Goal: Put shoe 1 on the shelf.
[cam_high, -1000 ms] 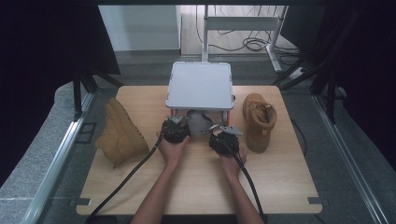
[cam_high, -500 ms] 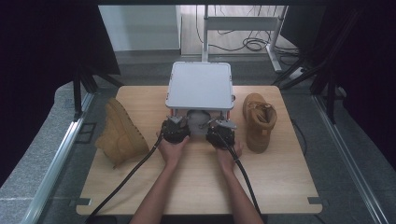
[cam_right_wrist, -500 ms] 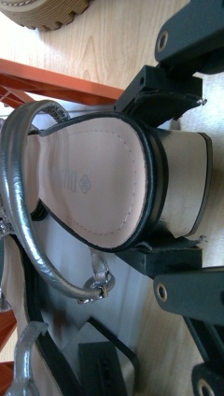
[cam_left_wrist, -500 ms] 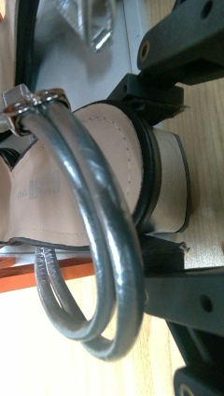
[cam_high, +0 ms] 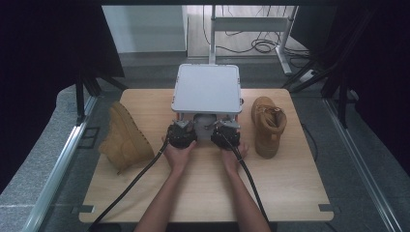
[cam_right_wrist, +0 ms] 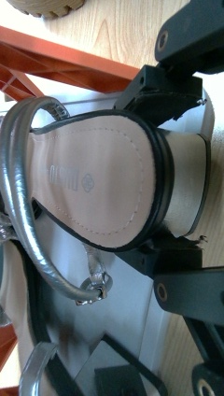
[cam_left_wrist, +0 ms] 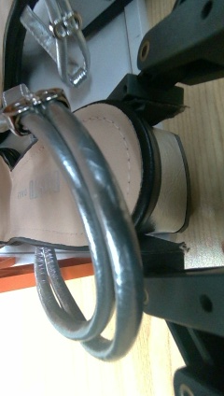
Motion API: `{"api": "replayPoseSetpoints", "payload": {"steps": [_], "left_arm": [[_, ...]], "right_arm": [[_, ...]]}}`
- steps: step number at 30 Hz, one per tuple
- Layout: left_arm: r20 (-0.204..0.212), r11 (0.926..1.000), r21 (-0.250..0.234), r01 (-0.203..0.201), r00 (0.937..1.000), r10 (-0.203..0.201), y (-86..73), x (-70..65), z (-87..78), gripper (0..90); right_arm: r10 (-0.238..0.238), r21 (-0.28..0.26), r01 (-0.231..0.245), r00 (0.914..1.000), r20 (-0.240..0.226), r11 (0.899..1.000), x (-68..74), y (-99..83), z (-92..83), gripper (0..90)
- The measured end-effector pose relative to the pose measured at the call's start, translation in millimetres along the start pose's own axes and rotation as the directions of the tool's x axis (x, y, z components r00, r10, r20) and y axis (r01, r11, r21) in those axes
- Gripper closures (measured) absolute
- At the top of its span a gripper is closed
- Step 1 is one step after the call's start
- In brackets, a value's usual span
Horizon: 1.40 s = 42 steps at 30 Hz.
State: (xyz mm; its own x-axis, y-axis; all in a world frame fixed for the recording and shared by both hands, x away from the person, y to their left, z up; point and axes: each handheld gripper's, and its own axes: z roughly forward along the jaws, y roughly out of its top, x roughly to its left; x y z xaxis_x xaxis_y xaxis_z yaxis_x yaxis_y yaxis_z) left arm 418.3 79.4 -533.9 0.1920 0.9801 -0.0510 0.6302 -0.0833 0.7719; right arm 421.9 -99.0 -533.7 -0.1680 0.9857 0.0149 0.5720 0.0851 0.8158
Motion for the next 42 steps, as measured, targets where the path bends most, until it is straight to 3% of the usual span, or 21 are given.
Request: {"api": "replayPoseSetpoints", "payload": {"steps": [17, 21, 33, 37, 39, 42], "left_arm": [[0.017, 0.9998, 0.014, 0.014, 0.9998, -0.014, 2.2, 0.3, -0.2, 39.9], [0.041, 0.9996, 0.023, 0.017, 0.999, -0.018, 3.6, -1.5, -0.1, 38.7], [0.051, 0.9997, 0.016, 0.018, 0.9986, -0.018, 6.2, -8.6, 5.2, 37.3], [0.088, 0.9995, 0.03, 0.011, 0.996, -0.014, 7.0, -5.8, 3.5, 32.7], [0.098, 0.9997, 0.02, -0.017, 0.995, 0.015, 6.7, -5.3, -2.5, 25.5], [0.133, 0.9992, 0.002, -0.04, 0.9903, 0.039, 3.7, 0.7, -16.9, 22.2]], "right_arm": [[0.004, 0.013, -0.004, 0.9997, -0.024, 1.0, -3.5, 0.5, -0.6, 38.6], [0.007, 0.016, -0.007, 0.9996, -0.027, 1.0, -3.8, 0.7, -0.8, 38.5], [0.009, 0.013, -0.009, 0.9993, -0.035, 1.0, -4.6, -0.2, -1.4, 38.6], [0.01, 0.021, -0.009, 0.9987, -0.05, 1.0, -6.5, -0.2, -2.3, 38.0], [0.03, 0.03, -0.027, 0.9968, -0.074, 0.999, -7.9, -0.9, -4.7, 33.7], [0.009, 0.013, -0.008, 0.9962, -0.087, 1.0, -9.0, -4.2, -14.5, 28.4]]}}
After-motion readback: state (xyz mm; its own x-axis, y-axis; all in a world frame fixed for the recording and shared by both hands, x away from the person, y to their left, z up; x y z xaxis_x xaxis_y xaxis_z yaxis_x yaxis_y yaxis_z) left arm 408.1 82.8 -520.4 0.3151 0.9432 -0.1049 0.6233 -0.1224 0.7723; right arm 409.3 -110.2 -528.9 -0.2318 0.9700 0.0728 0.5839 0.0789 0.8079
